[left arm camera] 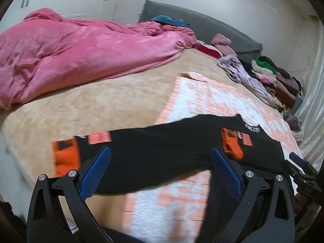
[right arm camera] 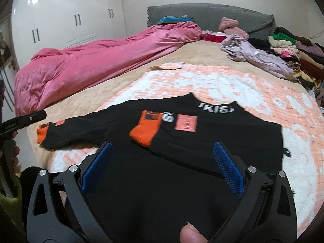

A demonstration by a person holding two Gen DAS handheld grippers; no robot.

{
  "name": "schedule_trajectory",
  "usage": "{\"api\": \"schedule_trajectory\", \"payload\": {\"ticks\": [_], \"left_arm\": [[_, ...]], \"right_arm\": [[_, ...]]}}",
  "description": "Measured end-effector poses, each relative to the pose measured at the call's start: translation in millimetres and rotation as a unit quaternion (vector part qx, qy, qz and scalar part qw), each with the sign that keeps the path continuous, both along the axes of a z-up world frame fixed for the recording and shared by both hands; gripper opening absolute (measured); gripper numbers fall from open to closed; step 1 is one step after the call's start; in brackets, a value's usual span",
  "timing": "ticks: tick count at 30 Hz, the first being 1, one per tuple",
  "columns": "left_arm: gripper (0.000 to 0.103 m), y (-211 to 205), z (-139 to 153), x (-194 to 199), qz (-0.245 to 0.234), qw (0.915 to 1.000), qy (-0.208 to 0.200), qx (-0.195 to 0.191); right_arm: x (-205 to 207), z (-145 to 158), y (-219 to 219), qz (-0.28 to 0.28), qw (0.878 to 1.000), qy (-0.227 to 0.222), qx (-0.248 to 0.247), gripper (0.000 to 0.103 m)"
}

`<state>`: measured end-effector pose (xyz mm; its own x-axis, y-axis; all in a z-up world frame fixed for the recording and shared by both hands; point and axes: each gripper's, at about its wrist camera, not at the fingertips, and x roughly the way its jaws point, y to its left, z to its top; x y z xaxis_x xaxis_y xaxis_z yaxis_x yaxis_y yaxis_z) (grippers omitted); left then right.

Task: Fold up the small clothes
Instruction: 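Move the left tool to the orange cuff of the other sleeve, then close the left tool on the orange cuff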

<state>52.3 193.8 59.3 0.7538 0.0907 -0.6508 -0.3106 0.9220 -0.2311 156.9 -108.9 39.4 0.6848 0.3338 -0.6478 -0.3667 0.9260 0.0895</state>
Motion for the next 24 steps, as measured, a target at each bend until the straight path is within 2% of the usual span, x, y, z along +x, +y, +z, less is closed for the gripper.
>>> {"api": "schedule_trajectory", "payload": {"ticks": [4, 8, 13, 19, 24], "left_arm": [[0.098, 34.3, -3.8, -17.3, 0.041, 0.9991, -0.003, -0.012], [0.098, 67.6, -13.6, -32.6, 0.085, 0.9963, 0.008, -0.008], [0.098, 108.6, -31.2, -46.8, 0.126, 0.9914, 0.019, -0.030], [0.098, 137.9, -60.1, -45.6, 0.138, 0.9834, 0.027, -0.114], [0.098, 142.9, -77.3, -30.5, 0.122, 0.9799, 0.050, -0.150]], "right_arm": [[0.0, -1.4, 25.7, 0.020, 1.000, 0.001, -0.008, 0.094], [1.6, -1.0, 48.6, 0.038, 0.999, 0.001, -0.014, 0.094], [4.7, -1.5, 80.6, 0.066, 0.998, 0.005, -0.020, 0.094], [4.9, -9.0, 113.2, 0.093, 0.995, 0.010, -0.035, 0.094], [8.3, -12.3, 119.7, 0.096, 0.995, 0.017, -0.036, 0.094]]}}
